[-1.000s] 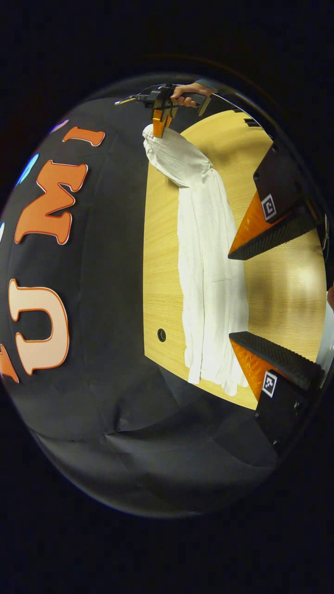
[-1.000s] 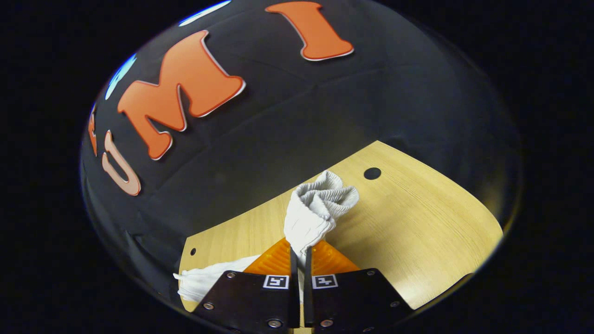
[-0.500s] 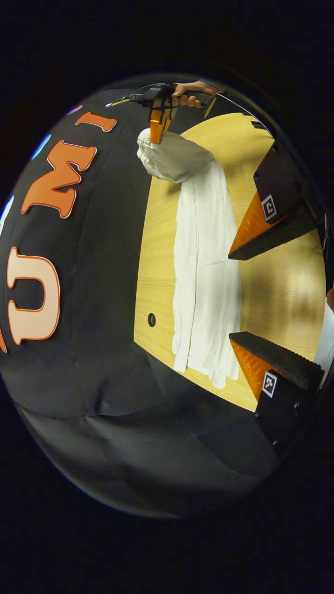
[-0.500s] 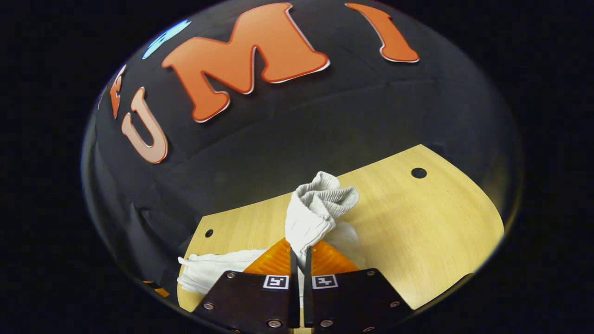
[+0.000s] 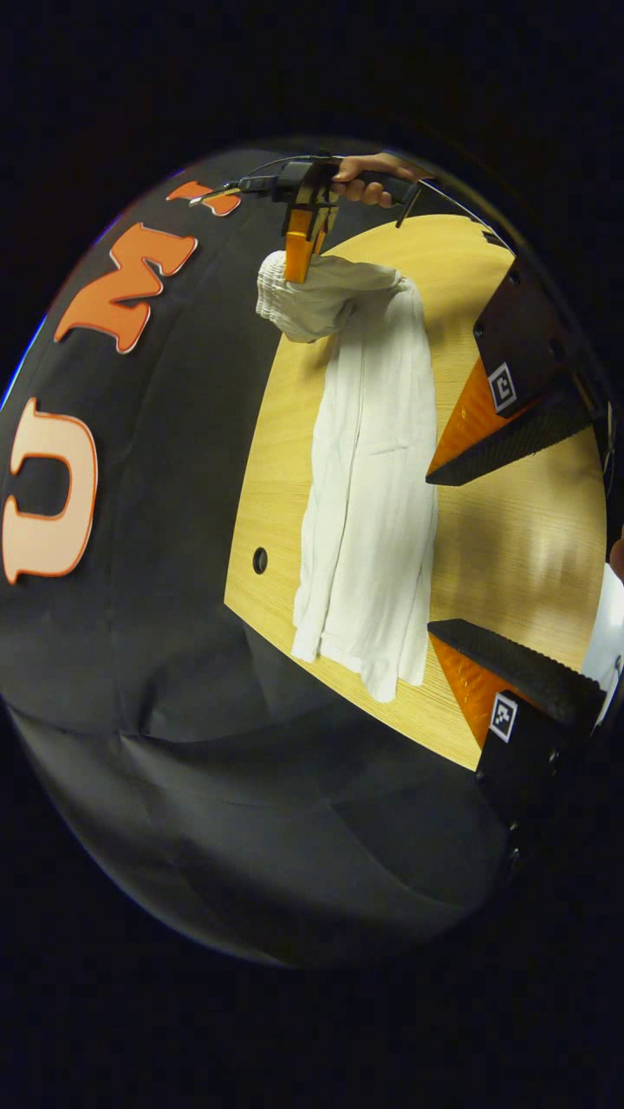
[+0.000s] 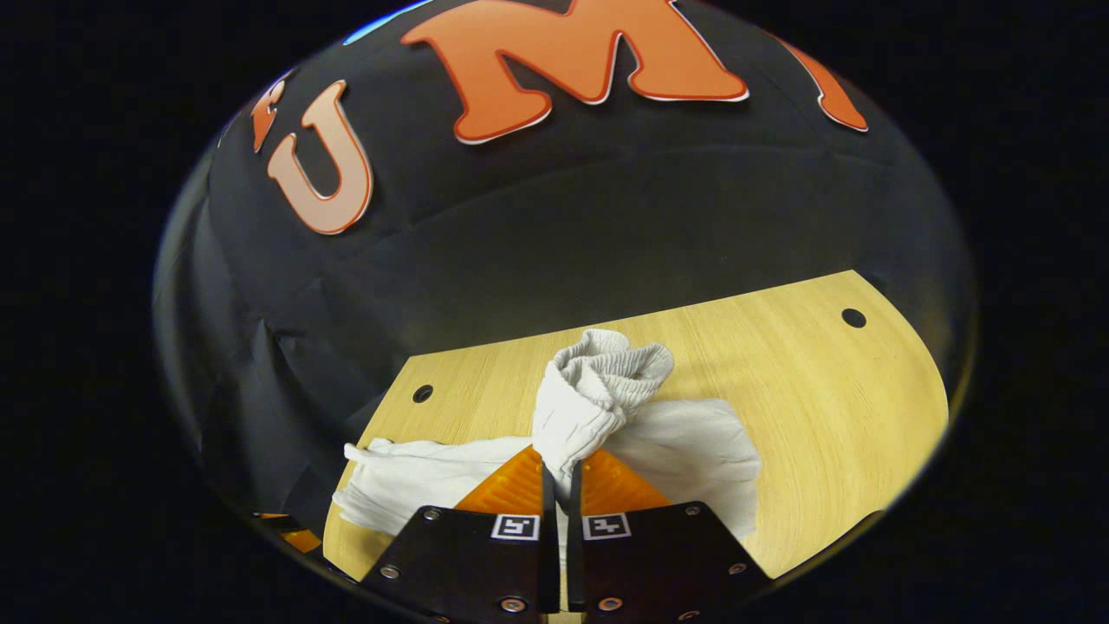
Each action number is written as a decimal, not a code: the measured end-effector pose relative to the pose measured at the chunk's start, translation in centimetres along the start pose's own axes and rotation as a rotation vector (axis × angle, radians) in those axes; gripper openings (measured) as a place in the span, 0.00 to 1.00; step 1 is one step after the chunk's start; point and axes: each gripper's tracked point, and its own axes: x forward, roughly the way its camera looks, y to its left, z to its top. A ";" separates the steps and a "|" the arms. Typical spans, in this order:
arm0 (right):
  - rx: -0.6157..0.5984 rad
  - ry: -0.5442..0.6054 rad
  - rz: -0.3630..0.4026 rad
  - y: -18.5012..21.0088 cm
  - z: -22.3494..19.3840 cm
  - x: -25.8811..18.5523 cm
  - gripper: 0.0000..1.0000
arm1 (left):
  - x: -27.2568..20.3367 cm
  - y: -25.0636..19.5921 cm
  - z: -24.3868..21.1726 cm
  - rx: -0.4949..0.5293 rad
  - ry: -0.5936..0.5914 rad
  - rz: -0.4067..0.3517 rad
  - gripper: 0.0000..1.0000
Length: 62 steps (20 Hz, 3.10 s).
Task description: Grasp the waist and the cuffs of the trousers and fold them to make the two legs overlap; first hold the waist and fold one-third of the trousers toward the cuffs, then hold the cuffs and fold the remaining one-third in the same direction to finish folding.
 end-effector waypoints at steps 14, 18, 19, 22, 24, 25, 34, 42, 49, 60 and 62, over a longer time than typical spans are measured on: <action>-0.077 0.152 0.056 5.7 -6.6 2.6 0.23 | 3.0 5.0 -3.5 -0.308 0.145 -0.053 1.00; -0.101 0.137 0.106 7.5 -6.9 1.5 0.40 | 3.2 5.9 -4.1 -0.477 0.198 -0.110 0.99; -0.105 0.137 0.106 7.7 -6.9 1.2 0.43 | 3.2 6.1 -4.1 -0.517 0.207 -0.122 0.99; -0.130 0.122 0.100 7.4 -6.4 0.1 0.52 | 3.9 6.5 -3.6 -0.664 0.199 -0.169 0.99; -0.146 0.101 0.092 6.9 -5.9 -0.9 0.52 | 4.6 7.0 -3.7 -0.740 0.207 -0.178 0.99; -0.150 0.089 0.089 6.7 -5.5 -1.5 0.59 | 5.2 7.3 -3.8 -0.771 0.208 -0.185 0.99; -0.122 -0.023 -0.022 1.0 -1.2 -6.9 0.86 | 10.0 7.7 -3.2 -1.030 0.160 -0.268 0.96; -0.040 -0.100 -0.148 -5.7 1.4 -10.7 0.88 | 12.5 6.7 -0.8 -1.040 0.086 -0.329 0.94; -0.001 -0.094 -0.199 -7.9 0.0 -13.1 0.88 | 15.0 6.2 1.3 -1.161 0.006 -0.403 0.89; 0.085 -0.076 -0.213 -11.3 -1.4 -15.7 0.88 | 14.7 6.0 2.1 -0.974 -0.014 -0.247 0.11; 0.079 -0.082 -0.205 -12.0 -1.0 -16.0 0.89 | 13.0 5.1 4.2 -0.871 -0.060 -0.237 0.10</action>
